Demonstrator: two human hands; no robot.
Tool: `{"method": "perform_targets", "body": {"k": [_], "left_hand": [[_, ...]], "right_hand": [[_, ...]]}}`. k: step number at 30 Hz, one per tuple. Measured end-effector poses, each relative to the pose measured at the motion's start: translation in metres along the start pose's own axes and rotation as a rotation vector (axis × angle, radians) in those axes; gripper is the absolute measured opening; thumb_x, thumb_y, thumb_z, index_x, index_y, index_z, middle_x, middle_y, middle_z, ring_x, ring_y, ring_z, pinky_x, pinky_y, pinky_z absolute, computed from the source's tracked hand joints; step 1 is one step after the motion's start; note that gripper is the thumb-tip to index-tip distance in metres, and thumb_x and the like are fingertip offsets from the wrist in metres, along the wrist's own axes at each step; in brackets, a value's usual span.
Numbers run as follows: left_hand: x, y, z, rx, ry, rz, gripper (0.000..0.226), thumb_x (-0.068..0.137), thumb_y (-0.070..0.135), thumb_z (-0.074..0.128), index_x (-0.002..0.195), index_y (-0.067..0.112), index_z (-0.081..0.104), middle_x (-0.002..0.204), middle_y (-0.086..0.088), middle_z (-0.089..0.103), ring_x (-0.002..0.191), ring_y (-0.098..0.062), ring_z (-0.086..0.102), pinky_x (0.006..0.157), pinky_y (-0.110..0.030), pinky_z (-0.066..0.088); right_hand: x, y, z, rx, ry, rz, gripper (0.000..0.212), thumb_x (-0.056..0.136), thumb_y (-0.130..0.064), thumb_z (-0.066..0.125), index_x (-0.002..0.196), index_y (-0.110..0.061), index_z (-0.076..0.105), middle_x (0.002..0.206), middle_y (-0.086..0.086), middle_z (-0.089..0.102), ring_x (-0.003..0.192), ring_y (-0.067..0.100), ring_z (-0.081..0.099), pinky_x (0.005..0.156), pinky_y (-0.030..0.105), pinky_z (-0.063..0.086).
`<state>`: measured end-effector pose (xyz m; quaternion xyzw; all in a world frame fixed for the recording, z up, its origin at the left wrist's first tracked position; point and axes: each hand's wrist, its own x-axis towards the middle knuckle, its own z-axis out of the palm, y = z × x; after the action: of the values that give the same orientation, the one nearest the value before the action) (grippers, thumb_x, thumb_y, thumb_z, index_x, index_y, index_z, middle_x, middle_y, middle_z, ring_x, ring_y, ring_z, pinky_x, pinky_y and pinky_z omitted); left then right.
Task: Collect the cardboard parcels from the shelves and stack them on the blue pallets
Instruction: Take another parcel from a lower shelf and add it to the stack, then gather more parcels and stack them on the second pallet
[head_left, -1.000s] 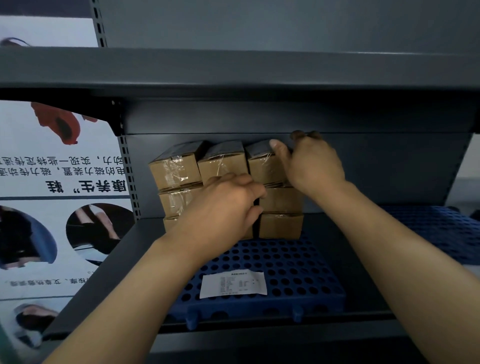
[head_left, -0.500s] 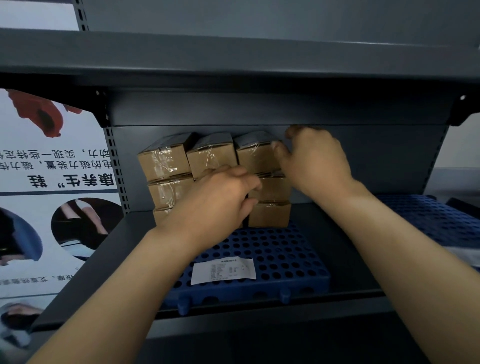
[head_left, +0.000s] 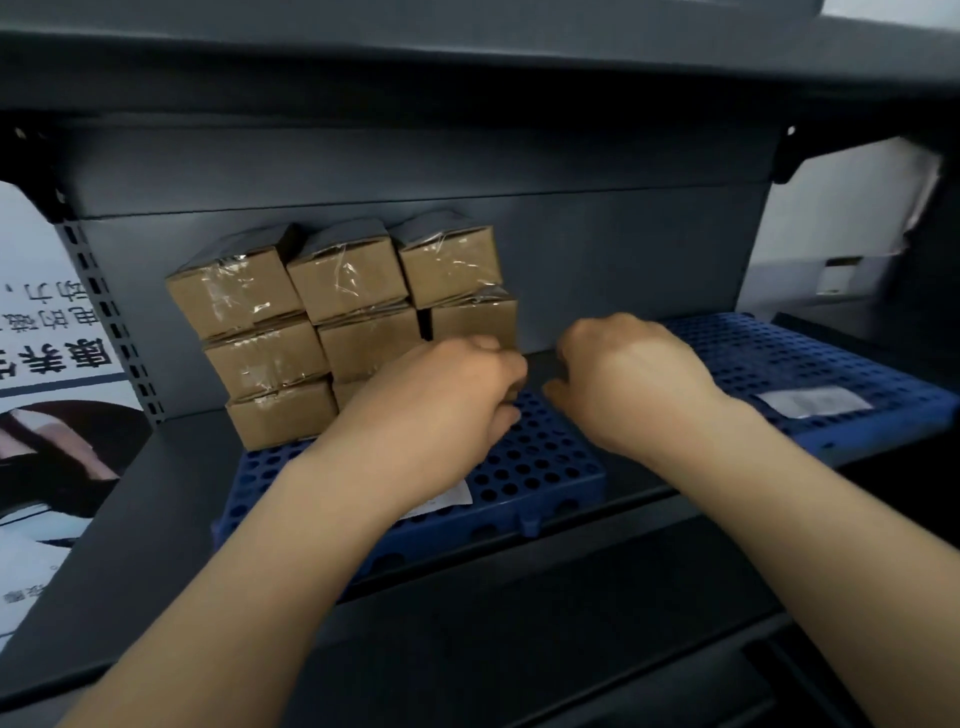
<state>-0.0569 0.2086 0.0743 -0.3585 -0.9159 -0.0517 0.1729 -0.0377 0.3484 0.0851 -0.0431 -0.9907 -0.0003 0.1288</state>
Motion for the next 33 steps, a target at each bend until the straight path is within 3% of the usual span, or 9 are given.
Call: {"method": "perform_targets", "body": {"k": [2, 4, 6, 11, 16, 18, 23, 28, 33], "left_hand": [[0.005, 0.007, 0.003, -0.006, 0.001, 0.043, 0.019, 0.091, 0.031, 0.051, 0.106, 0.019, 0.057, 0.099, 0.003, 0.053, 0.091, -0.02, 0.054, 0.078, -0.037, 0.048], [0.011, 0.019, 0.005, -0.048, 0.014, 0.086, 0.019, 0.09, 0.03, 0.052, 0.105, 0.02, 0.057, 0.097, 0.002, 0.054, 0.09, -0.021, 0.055, 0.078, -0.04, 0.048], [0.017, 0.037, 0.006, -0.068, 0.017, 0.139, 0.021, 0.09, 0.031, 0.052, 0.107, 0.02, 0.057, 0.099, 0.002, 0.055, 0.092, -0.021, 0.056, 0.079, -0.04, 0.048], [0.034, 0.096, 0.013, -0.067, 0.034, 0.337, 0.022, 0.09, 0.034, 0.05, 0.109, 0.024, 0.057, 0.102, 0.004, 0.056, 0.1, -0.02, 0.054, 0.085, -0.039, 0.044], [0.042, 0.186, 0.02, -0.125, 0.006, 0.534, 0.021, 0.09, 0.034, 0.05, 0.109, 0.024, 0.055, 0.099, 0.005, 0.053, 0.101, -0.018, 0.052, 0.086, -0.038, 0.042], [0.041, 0.233, 0.021, -0.147, 0.006, 0.633, 0.023, 0.091, 0.035, 0.049, 0.112, 0.025, 0.054, 0.104, 0.004, 0.054, 0.103, -0.018, 0.051, 0.086, -0.038, 0.043], [0.026, 0.359, 0.021, -0.213, -0.014, 0.848, 0.029, 0.094, 0.035, 0.044, 0.122, 0.027, 0.048, 0.116, 0.007, 0.053, 0.108, -0.015, 0.049, 0.091, -0.033, 0.041], [-0.001, 0.477, 0.02, -0.332, 0.018, 1.02, 0.027, 0.094, 0.036, 0.045, 0.118, 0.027, 0.051, 0.114, 0.008, 0.054, 0.105, -0.014, 0.051, 0.089, -0.032, 0.042], [-0.026, 0.572, 0.011, -0.431, 0.027, 1.158, 0.025, 0.094, 0.035, 0.045, 0.117, 0.026, 0.052, 0.11, 0.007, 0.055, 0.101, -0.015, 0.052, 0.085, -0.031, 0.043]], "right_hand": [[-0.01, 0.01, 0.004, -0.028, 0.031, 0.004, 0.015, 0.092, -0.019, 0.056, 0.106, -0.011, 0.057, 0.103, 0.008, 0.059, 0.093, 0.028, 0.058, 0.062, 0.026, 0.037], [-0.021, 0.023, 0.006, -0.042, 0.045, 0.043, 0.007, 0.092, -0.019, 0.056, 0.094, -0.013, 0.056, 0.085, 0.005, 0.056, 0.077, 0.027, 0.053, 0.056, 0.026, 0.034], [-0.032, 0.039, 0.006, -0.06, 0.043, 0.105, 0.019, 0.09, -0.018, 0.057, 0.077, -0.014, 0.045, 0.066, 0.001, 0.038, 0.067, 0.025, 0.043, 0.054, 0.027, 0.032], [-0.078, 0.089, 0.003, -0.102, 0.006, 0.272, 0.032, 0.089, -0.018, 0.057, 0.069, -0.013, 0.032, 0.065, 0.001, 0.031, 0.073, 0.026, 0.041, 0.061, 0.031, 0.034], [-0.151, 0.15, -0.009, -0.106, -0.016, 0.434, 0.012, 0.091, -0.027, 0.057, 0.092, -0.016, 0.053, 0.078, 0.001, 0.038, 0.076, 0.026, 0.044, 0.061, 0.03, 0.034], [-0.188, 0.177, -0.018, -0.119, -0.048, 0.532, 0.022, 0.09, -0.032, 0.057, 0.104, -0.015, 0.056, 0.078, -0.001, 0.037, 0.08, 0.027, 0.049, 0.064, 0.031, 0.035], [-0.296, 0.248, -0.034, -0.156, -0.084, 0.781, 0.01, 0.09, -0.025, 0.059, 0.09, -0.019, 0.05, 0.066, -0.002, 0.037, 0.072, 0.023, 0.047, 0.06, 0.032, 0.037], [-0.407, 0.305, -0.052, -0.173, -0.07, 1.013, 0.018, 0.092, -0.032, 0.056, 0.099, -0.016, 0.056, 0.079, 0.001, 0.047, 0.081, 0.026, 0.052, 0.064, 0.033, 0.038], [-0.499, 0.34, -0.075, -0.218, -0.025, 1.254, 0.019, 0.091, -0.035, 0.056, 0.091, -0.016, 0.056, 0.078, 0.001, 0.053, 0.076, 0.024, 0.054, 0.062, 0.031, 0.04]]}}
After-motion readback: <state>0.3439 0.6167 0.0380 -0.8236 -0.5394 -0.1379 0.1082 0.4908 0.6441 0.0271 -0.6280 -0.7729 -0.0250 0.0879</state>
